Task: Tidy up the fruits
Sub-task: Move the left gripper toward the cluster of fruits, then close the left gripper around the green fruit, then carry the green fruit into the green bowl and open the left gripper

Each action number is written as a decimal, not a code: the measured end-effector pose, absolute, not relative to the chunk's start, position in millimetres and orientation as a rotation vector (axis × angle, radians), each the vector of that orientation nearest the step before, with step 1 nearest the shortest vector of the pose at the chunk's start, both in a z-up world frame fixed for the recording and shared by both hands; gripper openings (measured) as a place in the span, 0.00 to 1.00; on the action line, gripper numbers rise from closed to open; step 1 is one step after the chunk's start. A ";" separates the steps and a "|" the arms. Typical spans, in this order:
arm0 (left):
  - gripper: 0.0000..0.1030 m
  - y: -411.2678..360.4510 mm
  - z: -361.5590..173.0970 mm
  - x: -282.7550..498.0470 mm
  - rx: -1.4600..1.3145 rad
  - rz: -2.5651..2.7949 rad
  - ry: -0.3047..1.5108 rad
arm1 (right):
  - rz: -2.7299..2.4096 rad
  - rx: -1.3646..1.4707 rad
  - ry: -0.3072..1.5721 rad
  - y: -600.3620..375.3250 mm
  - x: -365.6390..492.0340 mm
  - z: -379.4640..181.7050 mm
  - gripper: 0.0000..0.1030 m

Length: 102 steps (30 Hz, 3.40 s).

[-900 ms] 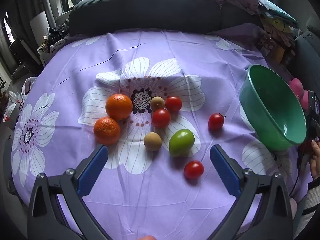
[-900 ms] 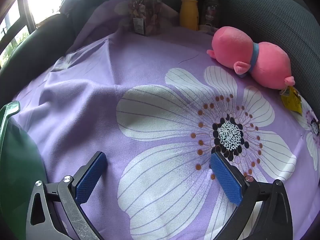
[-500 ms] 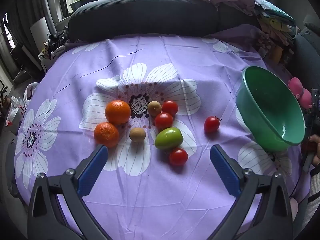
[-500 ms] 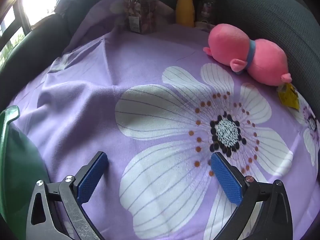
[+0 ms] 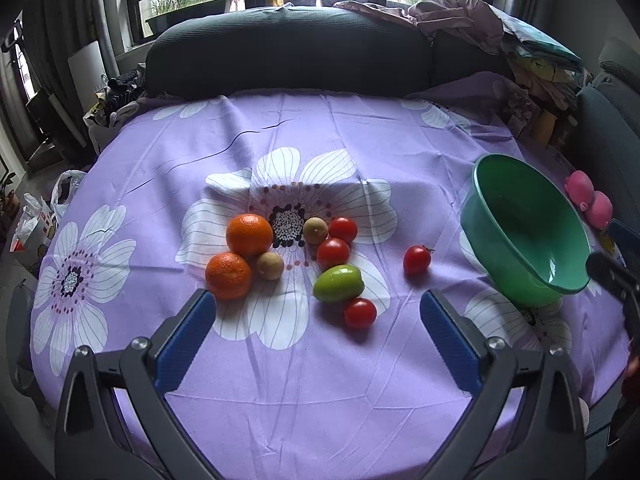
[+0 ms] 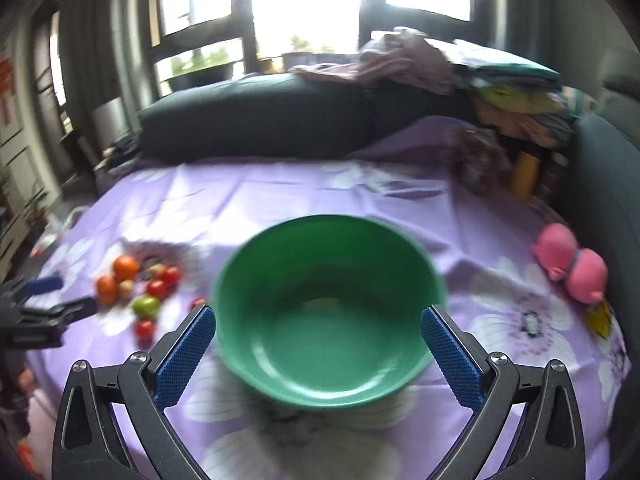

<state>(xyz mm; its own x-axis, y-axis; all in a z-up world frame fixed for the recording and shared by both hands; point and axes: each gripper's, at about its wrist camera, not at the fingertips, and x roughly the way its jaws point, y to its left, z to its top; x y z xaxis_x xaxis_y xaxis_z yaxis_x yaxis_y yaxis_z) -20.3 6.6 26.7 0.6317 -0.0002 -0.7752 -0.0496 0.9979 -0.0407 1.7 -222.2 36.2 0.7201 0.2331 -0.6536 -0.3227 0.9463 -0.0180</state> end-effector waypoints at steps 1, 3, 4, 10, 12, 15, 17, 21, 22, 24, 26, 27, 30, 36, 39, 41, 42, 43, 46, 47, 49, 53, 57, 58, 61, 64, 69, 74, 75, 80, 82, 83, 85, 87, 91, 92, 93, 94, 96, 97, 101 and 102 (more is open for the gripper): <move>0.99 8.7 26.4 -21.8 -0.062 0.028 0.889 | 0.352 -0.159 0.708 -206.7 -1.2 34.4 1.00; 0.99 11.9 26.4 -25.6 -0.068 0.028 0.886 | 0.439 -0.203 0.730 -177.8 -6.1 23.1 1.00; 0.99 13.8 25.9 -27.3 -0.069 0.030 0.885 | 0.462 -0.219 0.743 -166.3 -11.0 17.0 1.00; 0.99 25.7 21.8 -31.8 -0.068 0.052 0.884 | 0.460 -0.268 0.791 -122.8 -11.4 -7.0 1.00; 0.99 28.6 20.9 -32.3 -0.064 0.059 0.882 | 0.469 -0.260 0.802 -115.6 -12.4 -8.3 1.00; 0.99 32.3 19.8 -32.5 -0.061 0.064 0.880 | 0.469 -0.255 0.810 -110.0 -10.2 -7.4 1.00; 0.99 34.5 17.8 -31.2 -0.065 0.065 0.885 | 0.475 -0.257 0.814 -110.0 -8.0 -8.8 1.00; 0.99 38.5 13.5 -27.9 -0.076 0.055 0.894 | 0.476 -0.251 0.833 -106.2 -4.0 -15.1 1.00; 0.99 39.8 12.3 -26.8 -0.086 0.042 0.897 | 0.477 -0.250 0.840 -105.7 -3.0 -17.0 1.00; 0.99 43.4 10.1 -25.0 -0.119 0.008 0.903 | 0.484 -0.250 0.859 -105.1 -0.8 -22.2 1.00; 0.99 51.3 5.3 -22.4 -0.181 -0.034 0.919 | 0.493 -0.251 0.872 -102.5 0.3 -27.3 1.00; 0.99 54.6 2.7 -21.1 -0.212 -0.051 0.927 | 0.499 -0.253 0.875 -101.3 0.3 -30.0 1.00; 0.99 66.2 -4.6 -20.0 -0.292 -0.098 0.926 | 0.522 -0.249 0.892 -98.4 1.1 -37.0 1.00; 0.97 72.7 -12.7 -19.6 -0.344 -0.200 0.914 | 0.588 -0.203 0.929 -96.9 9.0 -49.6 0.97; 0.93 73.7 -13.5 -15.0 -0.409 -0.310 0.906 | 0.612 -0.160 0.954 -96.9 19.1 -54.5 0.93; 0.91 72.1 -15.5 -7.9 -0.435 -0.342 0.920 | 0.607 -0.159 0.959 -95.0 25.9 -56.3 0.87; 0.89 70.3 -16.6 -3.9 -0.443 -0.350 0.929 | 0.609 -0.155 0.960 -93.7 30.1 -57.2 0.87; 0.89 68.3 -18.0 -0.3 -0.447 -0.358 0.938 | 0.613 -0.147 0.966 -92.8 34.3 -58.5 0.87; 0.87 63.9 -26.2 13.1 -0.474 -0.375 0.981 | 0.638 -0.110 0.986 -89.2 47.8 -62.7 0.85; 0.84 62.9 -29.2 16.6 -0.480 -0.382 0.991 | 0.644 -0.100 0.998 -87.2 52.3 -65.0 0.81; 0.83 61.9 -35.5 24.3 -0.494 -0.378 1.017 | 0.650 -0.082 1.020 -83.8 60.4 -68.9 0.77; 0.76 64.7 -43.9 34.2 -0.534 -0.377 1.045 | 0.658 -0.066 1.039 -76.6 72.6 -76.4 0.73; 0.60 66.4 -47.6 39.1 -0.559 -0.388 1.062 | 0.662 -0.041 1.061 -71.9 83.9 -82.3 0.72; 0.57 68.3 -48.3 40.2 -0.572 -0.388 1.064 | 0.670 -0.042 1.066 -70.4 85.3 -81.7 0.72; 0.53 73.4 -48.8 41.4 -0.588 -0.384 1.067 | 0.684 -0.047 1.071 -67.1 88.5 -81.3 0.70; 0.53 76.1 -52.0 42.6 -0.604 -0.386 1.080 | 0.678 -0.084 1.073 -61.4 90.3 -81.2 0.69; 0.53 74.1 -55.3 47.6 -0.615 -0.399 1.104 | 0.660 -0.159 1.070 -55.2 90.8 -81.3 0.63; 0.48 73.2 -56.2 47.0 -0.608 -0.391 1.106 | 0.661 -0.182 1.053 -51.2 88.7 -81.8 0.46; 0.47 74.3 -56.8 46.2 -0.612 -0.391 1.105 | 0.661 -0.181 1.049 -51.8 87.7 -81.8 0.46; 0.47 69.8 -45.4 39.4 -0.581 -0.397 1.073 | 0.662 -0.180 1.007 -57.0 75.8 -73.6 0.46; 0.47 67.1 -37.9 36.2 -0.573 -0.407 1.055 | 0.653 -0.182 0.984 -61.3 70.1 -67.0 0.46; 0.47 63.3 -33.1 35.7 -0.564 -0.411 1.047 | 0.649 -0.181 0.969 -63.1 67.3 -62.7 0.46; 0.47 55.3 -21.9 33.4 -0.535 -0.426 1.026 | 0.639 -0.172 0.938 -70.6 60.9 -53.7 0.46; 0.47 43.8 -9.8 31.6 -0.505 -0.447 0.998 | 0.621 -0.160 0.899 -81.3 55.7 -42.2 0.46; 0.47 11.6 15.0 29.7 -0.440 -0.512 0.939 | 0.566 -0.141 0.808 -109.6 43.8 -16.5 0.46; 0.47 2.2 20.0 30.7 -0.426 -0.532 0.928 | 0.548 -0.134 0.790 -118.4 41.4 -10.7 0.46; 0.47 -7.0 24.5 32.3 -0.416 -0.553 0.920 | 0.528 -0.129 0.774 -123.7 40.7 -4.6 0.46; 0.47 -16.6 27.9 34.4 -0.408 -0.573 0.916 | 0.509 -0.121 0.760 -132.2 40.1 1.2 0.46; 0.47 -37.4 33.4 38.8 -0.383 -0.613 0.909 | 0.470 -0.105 0.740 -149.7 38.4 8.7 0.46; 0.47 -47.3 34.8 40.7 -0.372 -0.630 0.906 | 0.450 -0.097 0.732 -158.4 38.1 11.3 0.46; 0.47 -87.7 31.2 52.9 -0.346 -0.697 0.930 | 0.372 -0.064 0.726 -194.9 38.1 13.5 0.46; 0.47 -97.4 30.4 56.6 -0.339 -0.711 0.938 | 0.358 -0.055 0.728 -203.6 38.4 12.5 0.46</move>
<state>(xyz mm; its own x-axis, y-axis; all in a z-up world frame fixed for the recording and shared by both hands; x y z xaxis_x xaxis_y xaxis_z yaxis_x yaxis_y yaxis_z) 56.6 -97.4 30.5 0.3899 -0.6862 -0.6141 0.4059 0.7267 -0.5542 38.4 -203.6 12.5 0.6890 0.3005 -0.6595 -0.3385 0.9381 0.0738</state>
